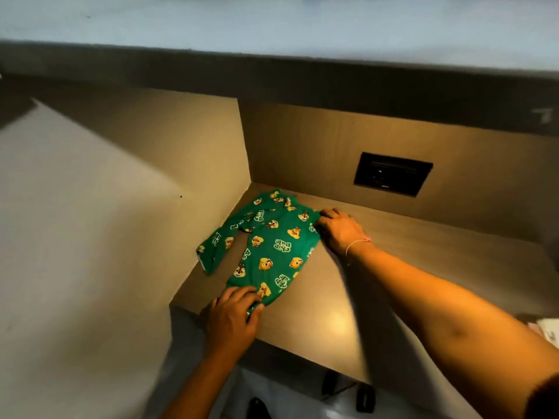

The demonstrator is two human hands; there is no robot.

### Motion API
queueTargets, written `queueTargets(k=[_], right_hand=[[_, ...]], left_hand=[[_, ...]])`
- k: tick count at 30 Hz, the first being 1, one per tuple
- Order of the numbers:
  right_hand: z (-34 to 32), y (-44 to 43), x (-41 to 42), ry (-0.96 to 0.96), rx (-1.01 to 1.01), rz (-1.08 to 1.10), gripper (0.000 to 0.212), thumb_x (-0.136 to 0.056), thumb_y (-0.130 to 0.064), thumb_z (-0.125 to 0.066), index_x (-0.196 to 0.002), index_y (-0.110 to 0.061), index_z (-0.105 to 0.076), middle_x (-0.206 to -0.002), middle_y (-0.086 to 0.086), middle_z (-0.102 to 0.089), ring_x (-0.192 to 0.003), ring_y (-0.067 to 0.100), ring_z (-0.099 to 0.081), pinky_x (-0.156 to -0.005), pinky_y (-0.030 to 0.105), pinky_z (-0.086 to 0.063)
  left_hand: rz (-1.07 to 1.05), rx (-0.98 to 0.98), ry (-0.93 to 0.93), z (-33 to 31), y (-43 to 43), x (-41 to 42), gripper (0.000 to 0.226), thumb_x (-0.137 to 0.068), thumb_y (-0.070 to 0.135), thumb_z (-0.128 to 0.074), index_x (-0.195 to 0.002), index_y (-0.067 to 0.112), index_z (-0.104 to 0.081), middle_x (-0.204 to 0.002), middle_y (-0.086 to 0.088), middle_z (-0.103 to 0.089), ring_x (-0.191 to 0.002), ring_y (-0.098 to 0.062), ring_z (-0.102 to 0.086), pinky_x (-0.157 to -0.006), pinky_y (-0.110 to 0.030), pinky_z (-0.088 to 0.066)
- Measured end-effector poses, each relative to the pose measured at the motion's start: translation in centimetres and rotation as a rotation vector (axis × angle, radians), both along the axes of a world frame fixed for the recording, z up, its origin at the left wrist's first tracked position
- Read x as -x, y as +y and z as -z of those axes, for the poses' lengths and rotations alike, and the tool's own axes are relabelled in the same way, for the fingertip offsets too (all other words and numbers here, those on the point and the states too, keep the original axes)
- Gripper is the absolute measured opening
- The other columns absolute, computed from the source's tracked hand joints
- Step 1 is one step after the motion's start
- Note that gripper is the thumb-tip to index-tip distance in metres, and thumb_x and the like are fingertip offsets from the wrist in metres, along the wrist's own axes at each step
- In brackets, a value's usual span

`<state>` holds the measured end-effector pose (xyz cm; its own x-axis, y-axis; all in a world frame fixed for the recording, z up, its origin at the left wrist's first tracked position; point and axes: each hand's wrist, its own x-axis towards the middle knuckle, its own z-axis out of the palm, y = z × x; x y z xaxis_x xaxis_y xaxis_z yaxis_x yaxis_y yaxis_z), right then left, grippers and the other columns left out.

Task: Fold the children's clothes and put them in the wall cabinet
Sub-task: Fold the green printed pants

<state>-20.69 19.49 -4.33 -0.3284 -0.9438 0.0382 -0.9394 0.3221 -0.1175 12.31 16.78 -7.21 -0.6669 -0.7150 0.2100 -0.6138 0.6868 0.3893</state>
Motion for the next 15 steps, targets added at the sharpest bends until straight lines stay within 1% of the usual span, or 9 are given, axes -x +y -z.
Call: queueTargets(k=[2, 4, 6, 7, 8, 9, 11, 13, 15], right_hand=[[0.4, 0.2, -0.2, 0.033, 0.047, -0.011, 0.03, -0.095, -0.034, -0.05, -0.121, -0.025, -0.061, -0.134, 0.005, -0.056, -0.124, 0.03, -0.046, -0.099, 0.046, -0.043], [0.7, 1.7, -0.8, 0.024, 0.079, -0.02, 0.027, -0.093, -0.03, -0.051, -0.116, -0.023, -0.062, -0.126, 0.004, -0.06, -0.119, 0.027, -0.049, -0.096, 0.043, -0.043], [0.6, 4.5, -1.5, -0.058, 0.125, -0.001, 0.017, -0.092, -0.027, -0.052, -0.106, -0.024, -0.061, -0.112, 0.002, -0.064, -0.11, 0.026, -0.054, -0.092, 0.04, -0.044], [0.2, 6.0, -1.9, -0.125, 0.173, 0.026, 0.01, -0.093, -0.026, -0.053, -0.1, -0.024, -0.059, -0.102, 0.002, -0.065, -0.101, 0.026, -0.057, -0.087, 0.038, -0.044], [-0.5, 7.6, -2.1, -0.187, 0.239, 0.056, 0.005, -0.093, -0.024, -0.053, -0.096, -0.024, -0.056, -0.094, 0.003, -0.065, -0.093, 0.028, -0.058, -0.081, 0.037, -0.044], [-1.5, 9.2, -2.3, -0.228, 0.323, 0.074, 0.003, -0.093, -0.023, -0.053, -0.094, -0.023, -0.056, -0.09, 0.004, -0.066, -0.086, 0.028, -0.058, -0.076, 0.037, -0.044], [-4.5, 12.3, -2.7, -0.252, 0.499, 0.074, 0.008, -0.093, -0.027, -0.054, -0.098, -0.024, -0.059, -0.089, 0.001, -0.068, -0.082, 0.024, -0.061, -0.072, 0.037, -0.047], [-8.1, 14.9, -3.2, -0.251, 0.626, 0.053, 0.013, -0.092, -0.034, -0.054, -0.101, -0.029, -0.062, -0.092, -0.008, -0.069, -0.084, 0.014, -0.063, -0.075, 0.031, -0.05], [-10.6, 16.2, -2.9, -0.257, 0.69, 0.099, 0.016, -0.091, -0.038, -0.054, -0.101, -0.031, -0.065, -0.092, -0.012, -0.069, -0.084, 0.009, -0.063, -0.074, 0.028, -0.051]], left_hand=[[0.021, -0.084, 0.051, -0.2, -0.5, -0.8, 0.024, -0.084, 0.038, -0.059, -0.094, 0.022, -0.073, -0.104, 0.005, -0.07, -0.099, -0.017, -0.061, -0.077, -0.033, -0.046], [0.017, -0.2, 0.102, -0.7, -0.9, -1.5, 0.021, -0.086, 0.036, -0.06, -0.095, 0.021, -0.072, -0.099, 0.001, -0.069, -0.09, -0.014, -0.061, -0.071, -0.026, -0.048], [-0.01, -0.278, 0.148, -1.5, -1.3, -1.9, 0.008, -0.091, 0.031, -0.063, -0.095, 0.026, -0.069, -0.094, -0.002, -0.068, -0.08, -0.013, -0.062, -0.062, -0.021, -0.047], [-0.024, -0.32, 0.185, -2.1, -1.6, -2.0, 0.006, -0.091, 0.027, -0.065, -0.094, 0.032, -0.066, -0.091, -0.001, -0.069, -0.077, -0.013, -0.064, -0.059, -0.023, -0.049], [-0.034, -0.351, 0.233, -3.0, -2.1, -1.8, 0.015, -0.091, 0.023, -0.066, -0.091, 0.038, -0.063, -0.087, 0.0, -0.069, -0.074, -0.012, -0.066, -0.057, -0.024, -0.053], [-0.044, -0.363, 0.291, -4.1, -2.6, -1.6, 0.025, -0.09, 0.019, -0.067, -0.089, 0.043, -0.06, -0.083, 0.003, -0.069, -0.072, -0.008, -0.066, -0.056, -0.021, -0.054], [-0.034, -0.341, 0.42, -7.0, -3.9, -0.9, 0.036, -0.087, 0.013, -0.069, -0.084, 0.048, -0.06, -0.077, 0.012, -0.069, -0.069, -0.002, -0.065, -0.054, -0.009, -0.05], [0.017, -0.339, 0.523, -10.2, -5.1, -0.1, 0.034, -0.086, 0.017, -0.071, -0.084, 0.05, -0.063, -0.075, 0.019, -0.071, -0.069, 0.002, -0.067, -0.056, -0.006, -0.048], [0.046, -0.323, 0.538, -12.5, -6.3, 1.7, 0.027, -0.085, 0.026, -0.067, -0.085, 0.052, -0.064, -0.078, 0.027, -0.07, -0.071, 0.007, -0.066, -0.057, -0.005, -0.048]])
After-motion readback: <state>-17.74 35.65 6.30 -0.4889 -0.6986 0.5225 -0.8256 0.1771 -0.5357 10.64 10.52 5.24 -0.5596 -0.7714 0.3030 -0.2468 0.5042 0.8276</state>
